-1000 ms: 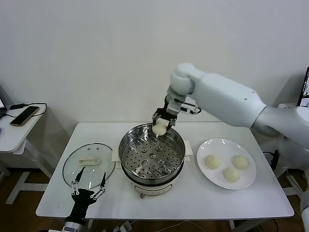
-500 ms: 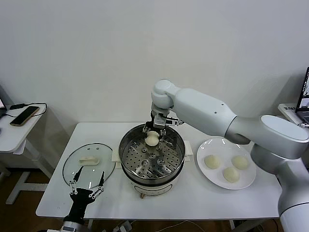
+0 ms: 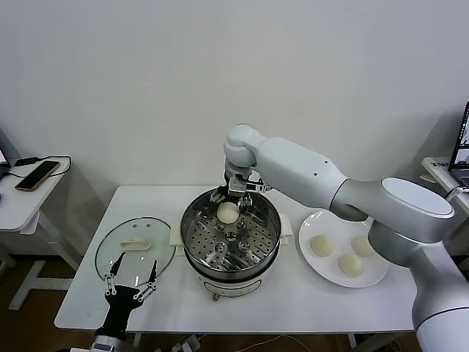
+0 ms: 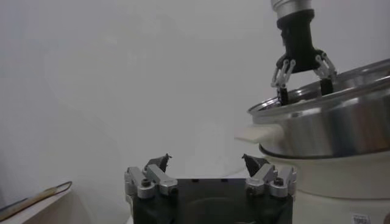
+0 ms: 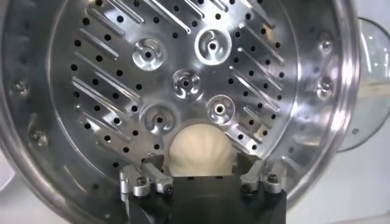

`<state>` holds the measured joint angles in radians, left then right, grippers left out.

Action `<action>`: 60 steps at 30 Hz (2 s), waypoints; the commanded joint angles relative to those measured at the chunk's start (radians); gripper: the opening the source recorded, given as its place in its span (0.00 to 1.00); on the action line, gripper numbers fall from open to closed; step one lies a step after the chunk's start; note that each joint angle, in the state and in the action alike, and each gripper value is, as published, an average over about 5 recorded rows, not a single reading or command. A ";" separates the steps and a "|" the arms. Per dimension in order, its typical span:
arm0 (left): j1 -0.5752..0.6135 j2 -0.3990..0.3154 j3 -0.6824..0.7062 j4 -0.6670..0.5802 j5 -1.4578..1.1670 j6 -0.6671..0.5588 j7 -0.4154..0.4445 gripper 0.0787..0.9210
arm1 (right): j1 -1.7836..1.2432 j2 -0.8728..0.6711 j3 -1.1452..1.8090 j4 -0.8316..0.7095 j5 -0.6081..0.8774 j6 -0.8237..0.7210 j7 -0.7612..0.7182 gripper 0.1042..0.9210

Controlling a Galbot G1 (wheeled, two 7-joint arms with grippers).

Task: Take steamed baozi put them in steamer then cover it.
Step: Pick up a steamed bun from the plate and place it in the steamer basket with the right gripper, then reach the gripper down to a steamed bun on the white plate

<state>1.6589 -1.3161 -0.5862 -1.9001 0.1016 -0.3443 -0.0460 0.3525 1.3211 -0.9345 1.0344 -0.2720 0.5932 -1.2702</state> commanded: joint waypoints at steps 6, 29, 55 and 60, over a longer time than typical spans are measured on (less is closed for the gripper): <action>-0.006 0.004 0.010 -0.003 0.000 0.005 0.000 0.88 | 0.184 -0.368 -0.042 0.058 0.512 -0.545 -0.037 0.88; -0.009 -0.002 0.017 -0.008 0.008 0.007 -0.002 0.88 | -0.169 -0.582 -0.119 0.005 0.444 -0.652 0.115 0.88; -0.004 -0.005 0.006 0.003 0.009 0.001 -0.006 0.88 | -0.277 -0.450 -0.032 -0.159 0.362 -0.641 0.149 0.82; -0.005 -0.007 0.007 0.002 0.009 0.001 -0.007 0.88 | -0.237 -0.467 -0.044 -0.126 0.376 -0.643 0.143 0.73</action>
<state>1.6540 -1.3224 -0.5792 -1.8979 0.1100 -0.3430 -0.0528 0.1030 0.8536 -0.9760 0.9072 0.1034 -0.0459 -1.1292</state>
